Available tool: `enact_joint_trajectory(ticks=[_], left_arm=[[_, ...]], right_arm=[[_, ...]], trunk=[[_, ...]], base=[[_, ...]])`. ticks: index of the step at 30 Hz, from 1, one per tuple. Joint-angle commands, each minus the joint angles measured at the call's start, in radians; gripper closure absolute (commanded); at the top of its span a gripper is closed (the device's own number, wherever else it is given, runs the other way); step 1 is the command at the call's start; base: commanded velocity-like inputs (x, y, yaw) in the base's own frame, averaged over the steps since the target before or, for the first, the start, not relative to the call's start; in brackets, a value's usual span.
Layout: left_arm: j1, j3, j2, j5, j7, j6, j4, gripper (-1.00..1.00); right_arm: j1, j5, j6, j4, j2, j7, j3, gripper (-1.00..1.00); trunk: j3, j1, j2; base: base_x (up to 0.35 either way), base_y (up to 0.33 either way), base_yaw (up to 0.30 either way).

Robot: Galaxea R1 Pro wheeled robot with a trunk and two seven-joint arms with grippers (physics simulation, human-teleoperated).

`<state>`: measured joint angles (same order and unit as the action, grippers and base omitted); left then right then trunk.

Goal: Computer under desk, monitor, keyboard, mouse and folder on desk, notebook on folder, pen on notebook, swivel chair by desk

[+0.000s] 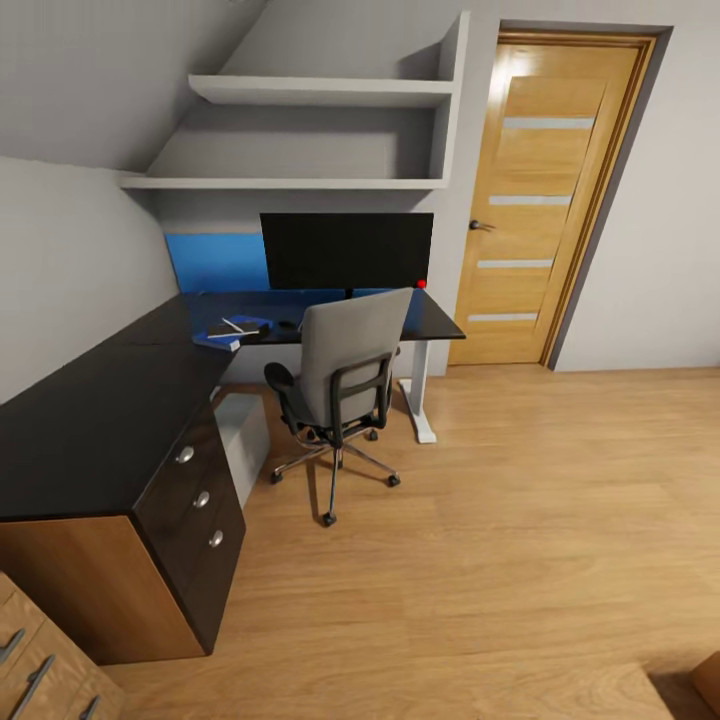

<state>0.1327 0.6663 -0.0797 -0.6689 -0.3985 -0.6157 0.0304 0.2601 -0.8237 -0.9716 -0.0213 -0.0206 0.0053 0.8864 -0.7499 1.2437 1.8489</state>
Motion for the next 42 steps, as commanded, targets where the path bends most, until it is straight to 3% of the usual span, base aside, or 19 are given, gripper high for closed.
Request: enact_joint_trajectory(ticks=[1,8,12,17,18,19,23,42], left_arm=[[-0.010,0.012,0.002,0.001,-0.007,-0.007,0.000,-1.00],[-0.065,0.014,0.019,0.002,-0.001,-0.075,0.000,-1.00],[-0.093,0.014,0.049,0.002,0.008,-0.089,-0.001,-1.00],[-0.127,0.014,0.075,0.001,0.130,-0.096,-0.005,-1.00],[-0.140,0.014,0.091,0.000,0.227,-0.105,-0.005,-1.00],[-0.144,0.013,0.098,-0.001,0.268,-0.111,-0.006,-1.00],[-0.148,0.012,0.109,-0.003,0.328,-0.118,-0.006,-1.00],[-0.150,0.009,0.109,-0.005,0.348,-0.108,-0.006,-1.00]], right_arm=[[-0.001,-0.008,-0.004,-0.002,0.001,0.000,0.007,-1.00],[-0.009,-0.005,0.002,0.000,0.004,-0.001,0.006,-1.00],[-0.010,-0.005,0.003,-0.001,0.006,-0.001,0.007,-1.00],[-0.010,-0.004,0.004,-0.001,0.006,-0.001,0.007,-1.00],[-0.010,-0.004,0.004,0.000,0.006,-0.001,0.007,-1.00],[-0.010,-0.004,0.004,0.000,0.007,-0.001,0.007,-1.00],[-0.010,-0.004,0.004,0.000,0.007,-0.001,0.007,-1.00],[-0.010,-0.004,0.004,0.000,0.007,-0.001,0.007,-1.00]], trunk=[[0.002,-0.004,-0.007],[0.024,-0.031,-0.056],[0.037,-0.046,-0.084],[0.053,-0.065,-0.119],[0.056,-0.069,-0.126],[0.059,-0.073,-0.133],[0.071,-0.088,-0.161],[0.078,-0.096,-0.175]], base=[[0.000,0.000,0.000],[0.000,0.000,0.000],[0.000,0.000,0.000],[0.000,0.000,0.000],[0.000,0.000,0.000],[0.000,0.000,0.000],[0.000,0.000,0.000],[0.000,0.000,0.000]])
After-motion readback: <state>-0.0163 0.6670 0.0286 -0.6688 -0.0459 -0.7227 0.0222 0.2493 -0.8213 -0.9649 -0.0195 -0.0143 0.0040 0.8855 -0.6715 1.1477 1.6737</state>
